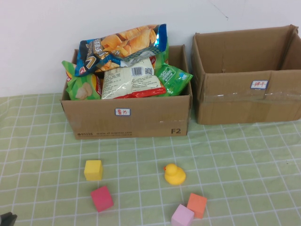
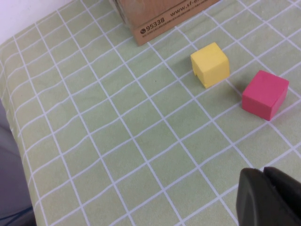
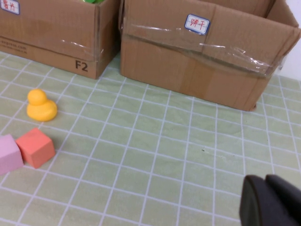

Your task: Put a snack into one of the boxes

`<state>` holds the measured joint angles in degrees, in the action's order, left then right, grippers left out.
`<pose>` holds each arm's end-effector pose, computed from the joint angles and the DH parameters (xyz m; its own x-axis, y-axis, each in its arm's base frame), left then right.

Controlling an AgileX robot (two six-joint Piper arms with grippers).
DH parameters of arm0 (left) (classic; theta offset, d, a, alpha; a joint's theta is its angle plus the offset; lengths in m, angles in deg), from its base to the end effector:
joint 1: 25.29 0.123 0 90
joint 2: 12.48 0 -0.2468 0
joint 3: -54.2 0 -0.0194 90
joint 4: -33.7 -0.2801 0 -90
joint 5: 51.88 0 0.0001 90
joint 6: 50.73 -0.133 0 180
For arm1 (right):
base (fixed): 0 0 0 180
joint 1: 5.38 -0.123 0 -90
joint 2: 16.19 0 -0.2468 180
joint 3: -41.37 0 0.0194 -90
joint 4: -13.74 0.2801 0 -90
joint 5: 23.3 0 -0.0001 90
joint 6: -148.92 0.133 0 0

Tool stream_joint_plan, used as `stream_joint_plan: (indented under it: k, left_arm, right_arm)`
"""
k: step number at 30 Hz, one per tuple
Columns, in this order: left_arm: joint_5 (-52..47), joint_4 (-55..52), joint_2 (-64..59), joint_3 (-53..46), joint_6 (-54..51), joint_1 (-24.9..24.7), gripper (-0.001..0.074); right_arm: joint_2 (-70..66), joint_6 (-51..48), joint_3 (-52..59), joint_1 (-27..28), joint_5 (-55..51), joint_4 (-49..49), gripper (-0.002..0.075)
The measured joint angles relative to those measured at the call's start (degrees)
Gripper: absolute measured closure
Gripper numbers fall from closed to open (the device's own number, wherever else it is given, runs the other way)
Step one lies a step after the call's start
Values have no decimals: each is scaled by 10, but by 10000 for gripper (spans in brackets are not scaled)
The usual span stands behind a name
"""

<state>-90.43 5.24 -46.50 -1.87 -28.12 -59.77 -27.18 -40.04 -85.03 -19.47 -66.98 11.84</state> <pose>0.1703 -0.0690 0.2069 -0.4719 0.3314 -0.8170 0.3433 0.9226 0.1760 0.1255 0.0284 0.2660 -0.2590 -0.2499 -0.9330 -0.2732 0.9455 -0.1774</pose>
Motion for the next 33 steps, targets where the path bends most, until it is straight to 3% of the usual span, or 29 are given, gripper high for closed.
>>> stream_joint_plan:
  k: [17,20,25,33]
  left_arm:
    - [22,21,26,-32,0,11,737]
    - [31,43,66,-55,0,45,737]
    - [64,83,162,-101,-18,143,737]
    - [238,217,254,-203,-186,292,737]
  right_arm:
    - [0,3,0,0,0,1,728]
    - [0,3,0,0,0,1,728]
    - [0,3,0,0,0,2,728]
    - [0,3,0,0,0,4,728]
